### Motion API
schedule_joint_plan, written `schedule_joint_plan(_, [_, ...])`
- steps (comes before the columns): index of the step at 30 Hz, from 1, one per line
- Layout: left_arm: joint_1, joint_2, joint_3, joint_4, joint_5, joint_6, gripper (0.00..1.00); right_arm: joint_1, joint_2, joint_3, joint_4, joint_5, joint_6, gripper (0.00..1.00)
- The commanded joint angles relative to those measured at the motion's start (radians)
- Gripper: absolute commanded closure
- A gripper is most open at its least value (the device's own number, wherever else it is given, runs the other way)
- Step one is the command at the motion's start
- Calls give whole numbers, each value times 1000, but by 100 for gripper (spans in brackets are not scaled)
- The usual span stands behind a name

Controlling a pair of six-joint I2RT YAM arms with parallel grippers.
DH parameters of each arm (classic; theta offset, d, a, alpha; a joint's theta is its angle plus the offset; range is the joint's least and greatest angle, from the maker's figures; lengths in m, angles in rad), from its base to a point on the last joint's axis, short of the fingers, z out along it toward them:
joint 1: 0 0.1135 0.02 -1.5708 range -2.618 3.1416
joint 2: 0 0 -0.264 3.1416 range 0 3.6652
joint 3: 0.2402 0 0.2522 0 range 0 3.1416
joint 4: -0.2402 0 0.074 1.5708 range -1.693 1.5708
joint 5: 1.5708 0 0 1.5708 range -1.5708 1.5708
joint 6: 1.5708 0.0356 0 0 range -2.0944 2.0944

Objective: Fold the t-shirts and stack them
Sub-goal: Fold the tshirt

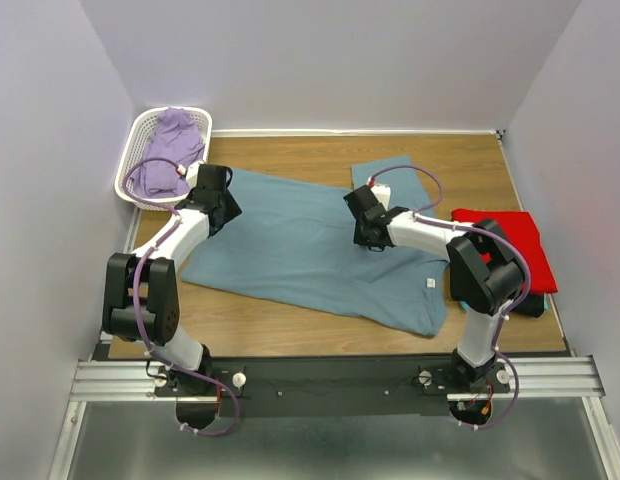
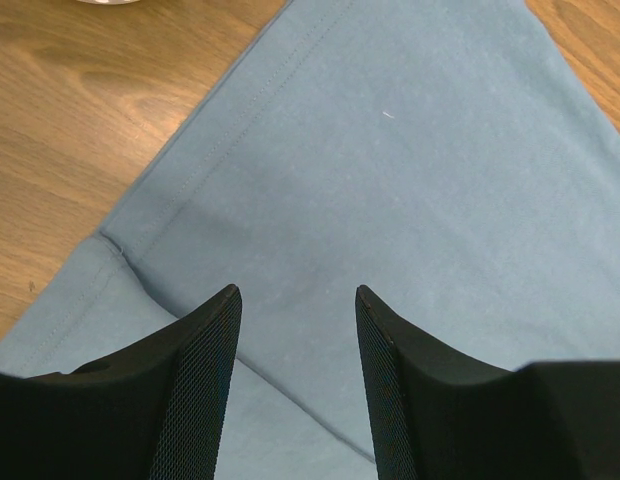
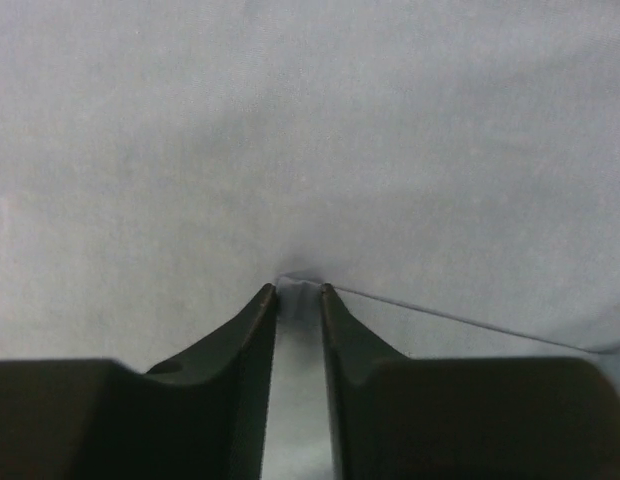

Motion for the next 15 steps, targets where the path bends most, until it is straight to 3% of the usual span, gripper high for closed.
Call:
schedule_joint_plan(1, [-6,-35,-12,15,13,16,43,11,26,25,-23,54,18,74])
schedule_joint_plan(2, [-6,-34,-12,15,13,16,43,13,24,25,-23,52,18,79])
schedule_joint_plan(11, [-6,-34,-15,15,13,18,43,15,4,28,-26,43,15,99])
schedule_joint_plan(15, [-6,-37,-18,17,15,18,43,25,-19,42,-25,43,4,100])
